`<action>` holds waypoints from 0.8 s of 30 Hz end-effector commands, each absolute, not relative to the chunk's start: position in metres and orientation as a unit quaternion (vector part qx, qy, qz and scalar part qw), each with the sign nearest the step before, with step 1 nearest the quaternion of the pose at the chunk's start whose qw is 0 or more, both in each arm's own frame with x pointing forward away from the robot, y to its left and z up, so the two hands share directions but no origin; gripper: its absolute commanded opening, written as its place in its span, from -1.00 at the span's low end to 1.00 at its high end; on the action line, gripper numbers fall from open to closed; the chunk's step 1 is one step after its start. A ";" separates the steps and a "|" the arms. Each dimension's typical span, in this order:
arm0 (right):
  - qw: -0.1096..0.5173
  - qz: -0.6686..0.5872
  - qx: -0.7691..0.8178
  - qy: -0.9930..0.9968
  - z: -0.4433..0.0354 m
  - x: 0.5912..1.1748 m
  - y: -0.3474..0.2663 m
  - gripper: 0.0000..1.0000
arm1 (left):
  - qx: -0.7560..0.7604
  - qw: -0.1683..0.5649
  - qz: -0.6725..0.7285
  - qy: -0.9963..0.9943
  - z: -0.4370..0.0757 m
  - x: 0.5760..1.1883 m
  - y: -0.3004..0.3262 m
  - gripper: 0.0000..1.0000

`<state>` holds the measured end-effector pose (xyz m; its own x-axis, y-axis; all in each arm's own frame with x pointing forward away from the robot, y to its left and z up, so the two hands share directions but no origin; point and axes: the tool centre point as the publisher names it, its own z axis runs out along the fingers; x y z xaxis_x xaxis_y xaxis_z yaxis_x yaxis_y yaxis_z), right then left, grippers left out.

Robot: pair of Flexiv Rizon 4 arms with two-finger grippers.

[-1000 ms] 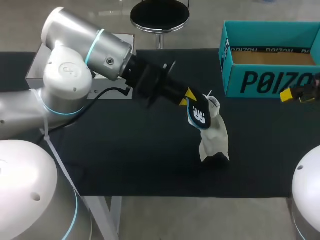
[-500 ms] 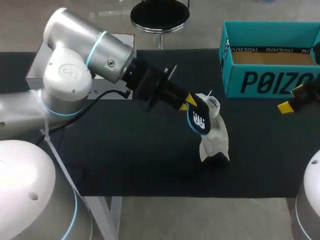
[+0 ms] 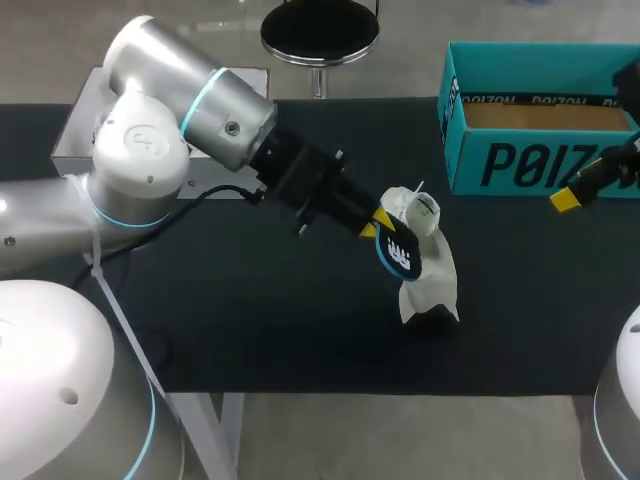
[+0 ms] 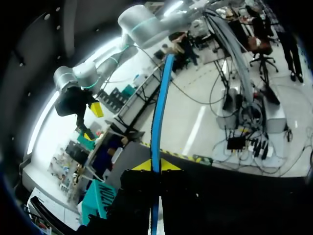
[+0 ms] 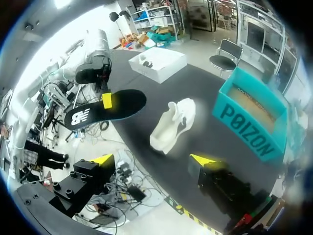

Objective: Take the shoe out of the shoebox, open the shoe tongue, remove and reinsert the insole, then place the shoe into the shoebox

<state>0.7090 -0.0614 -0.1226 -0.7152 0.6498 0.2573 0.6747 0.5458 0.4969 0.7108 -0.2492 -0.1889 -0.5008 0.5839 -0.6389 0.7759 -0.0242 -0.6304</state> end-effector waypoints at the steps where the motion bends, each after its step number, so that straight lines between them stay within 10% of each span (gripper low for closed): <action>1: 0.022 -0.290 -0.377 -0.879 -0.124 0.710 -0.061 1.00 | 0.491 0.067 -0.529 0.689 -0.205 0.701 -0.263 -1.00; 24: 0.022 -0.290 -0.377 -0.879 -0.124 0.710 -0.061 1.00 | 0.504 0.045 -0.570 0.648 -0.248 0.697 -0.309 -1.00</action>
<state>0.7080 -0.0615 -0.1232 -0.7152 0.6504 0.2558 0.6741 0.5453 0.4982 0.6928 -0.3043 -0.2424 -0.4884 0.6027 -0.6311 0.7085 -0.1483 -0.6899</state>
